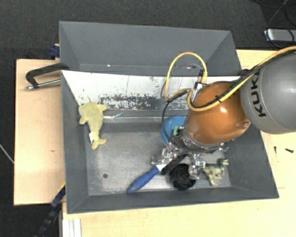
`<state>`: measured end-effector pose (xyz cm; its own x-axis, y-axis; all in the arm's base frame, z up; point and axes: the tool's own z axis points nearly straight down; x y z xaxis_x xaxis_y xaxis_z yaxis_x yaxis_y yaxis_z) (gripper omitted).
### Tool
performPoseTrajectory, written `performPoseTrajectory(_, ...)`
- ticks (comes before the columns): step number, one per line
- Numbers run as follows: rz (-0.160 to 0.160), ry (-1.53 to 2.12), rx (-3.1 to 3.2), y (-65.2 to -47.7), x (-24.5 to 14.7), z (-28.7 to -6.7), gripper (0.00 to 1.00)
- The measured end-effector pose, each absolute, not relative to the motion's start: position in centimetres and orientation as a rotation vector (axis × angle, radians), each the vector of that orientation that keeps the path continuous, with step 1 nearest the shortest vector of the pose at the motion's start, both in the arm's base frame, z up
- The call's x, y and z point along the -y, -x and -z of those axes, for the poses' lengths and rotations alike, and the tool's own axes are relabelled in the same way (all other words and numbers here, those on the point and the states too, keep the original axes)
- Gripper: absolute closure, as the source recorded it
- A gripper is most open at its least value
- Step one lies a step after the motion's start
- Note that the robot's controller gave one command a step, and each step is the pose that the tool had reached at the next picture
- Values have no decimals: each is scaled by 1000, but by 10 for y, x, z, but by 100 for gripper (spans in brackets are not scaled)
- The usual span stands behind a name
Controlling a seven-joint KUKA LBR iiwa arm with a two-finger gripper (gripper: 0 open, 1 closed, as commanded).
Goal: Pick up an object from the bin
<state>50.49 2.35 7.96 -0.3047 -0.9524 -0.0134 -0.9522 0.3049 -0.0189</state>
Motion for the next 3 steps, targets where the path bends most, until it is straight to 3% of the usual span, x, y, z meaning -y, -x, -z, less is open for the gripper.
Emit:
performPoseTrajectory(1, 12, 1836, -2520, -511, -27, -89, 100)
performPoseTrajectory(2, 5, 1840, -2533, -514, -28, -146, 100)
performPoseTrajectory(3, 2, 1839, -2538, -515, -30, -164, 100)
